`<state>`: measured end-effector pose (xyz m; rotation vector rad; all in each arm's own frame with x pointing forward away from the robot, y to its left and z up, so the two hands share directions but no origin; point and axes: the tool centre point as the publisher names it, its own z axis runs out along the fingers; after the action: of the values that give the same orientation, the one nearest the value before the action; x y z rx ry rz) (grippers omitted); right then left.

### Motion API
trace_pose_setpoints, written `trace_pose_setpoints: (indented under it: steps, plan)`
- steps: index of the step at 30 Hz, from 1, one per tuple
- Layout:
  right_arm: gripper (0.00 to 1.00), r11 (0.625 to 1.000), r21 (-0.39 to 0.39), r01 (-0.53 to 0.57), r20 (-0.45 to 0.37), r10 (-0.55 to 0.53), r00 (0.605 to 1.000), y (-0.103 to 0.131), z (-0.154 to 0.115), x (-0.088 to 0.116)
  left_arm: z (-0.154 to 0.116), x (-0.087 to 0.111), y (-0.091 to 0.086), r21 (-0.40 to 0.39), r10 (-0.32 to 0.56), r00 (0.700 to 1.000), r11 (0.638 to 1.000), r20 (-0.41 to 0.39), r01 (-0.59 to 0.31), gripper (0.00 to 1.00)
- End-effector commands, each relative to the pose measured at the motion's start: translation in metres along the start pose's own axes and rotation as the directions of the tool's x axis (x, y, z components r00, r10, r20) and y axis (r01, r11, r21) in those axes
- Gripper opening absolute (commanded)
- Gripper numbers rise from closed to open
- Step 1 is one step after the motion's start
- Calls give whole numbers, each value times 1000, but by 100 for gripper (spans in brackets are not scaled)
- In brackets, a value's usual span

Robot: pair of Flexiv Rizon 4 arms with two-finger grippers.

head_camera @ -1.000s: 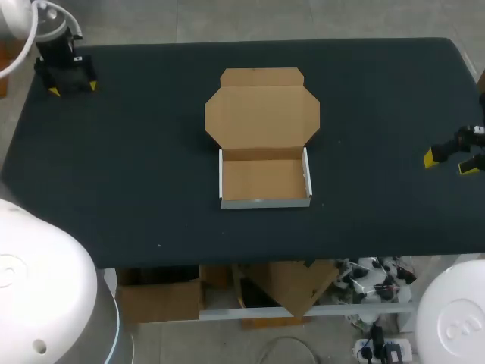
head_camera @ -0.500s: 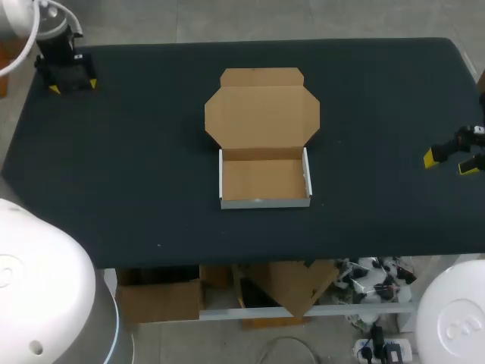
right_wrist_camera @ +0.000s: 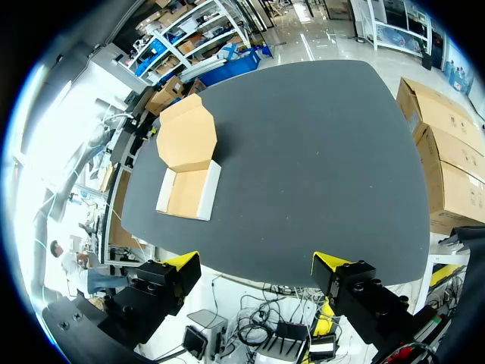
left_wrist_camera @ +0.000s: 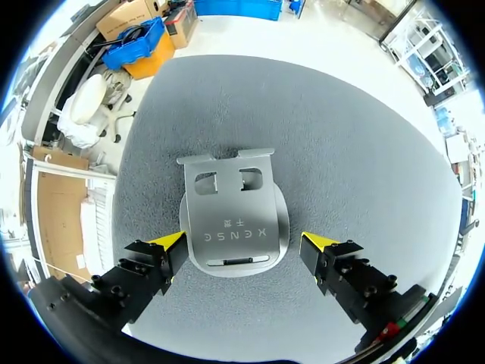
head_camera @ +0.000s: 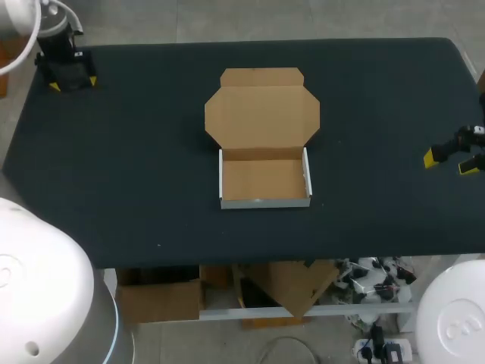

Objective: Assemble the packaging by folding the flat box into shape, placing the metal phone stand inside, and closing the box properly

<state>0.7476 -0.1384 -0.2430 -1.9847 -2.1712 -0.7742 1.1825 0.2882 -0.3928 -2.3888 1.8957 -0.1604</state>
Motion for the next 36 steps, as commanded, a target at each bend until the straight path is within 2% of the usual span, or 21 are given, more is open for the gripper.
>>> trace_pose_setpoints:
  steps: [1, 24, 27, 31, 33, 36]
  plan:
    - [100, 1000, 0, 0, 0, 0, 1000, 0, -1, 0, 4, 0, -8, -15, -1, 1000, 1000, 3, 1, 100]
    - [100, 1000, 0, 0, 0, 0, 1000, 0, -1, 0, 6, 0, -15, -10, -13, 1000, 1000, -4, 13, 100]
    - [100, 1000, 0, 0, 0, 0, 1000, 0, -1, 0, 6, 0, -16, -11, -14, 1000, 1000, -5, 14, 96]
    - [100, 1000, 0, 0, 0, 0, 1000, 0, -1, 0, 7, 0, -16, -12, -16, 1000, 1000, -3, 16, 84]
    - [100, 1000, 0, 0, 0, 0, 1000, 0, -1, 0, 7, -1, -16, -12, -17, 1000, 1000, -3, 17, 71]
    - [100, 1000, 0, 0, 0, 0, 1000, 0, -1, 0, 7, -1, -16, -13, -19, 1000, 1000, -2, 19, 64]
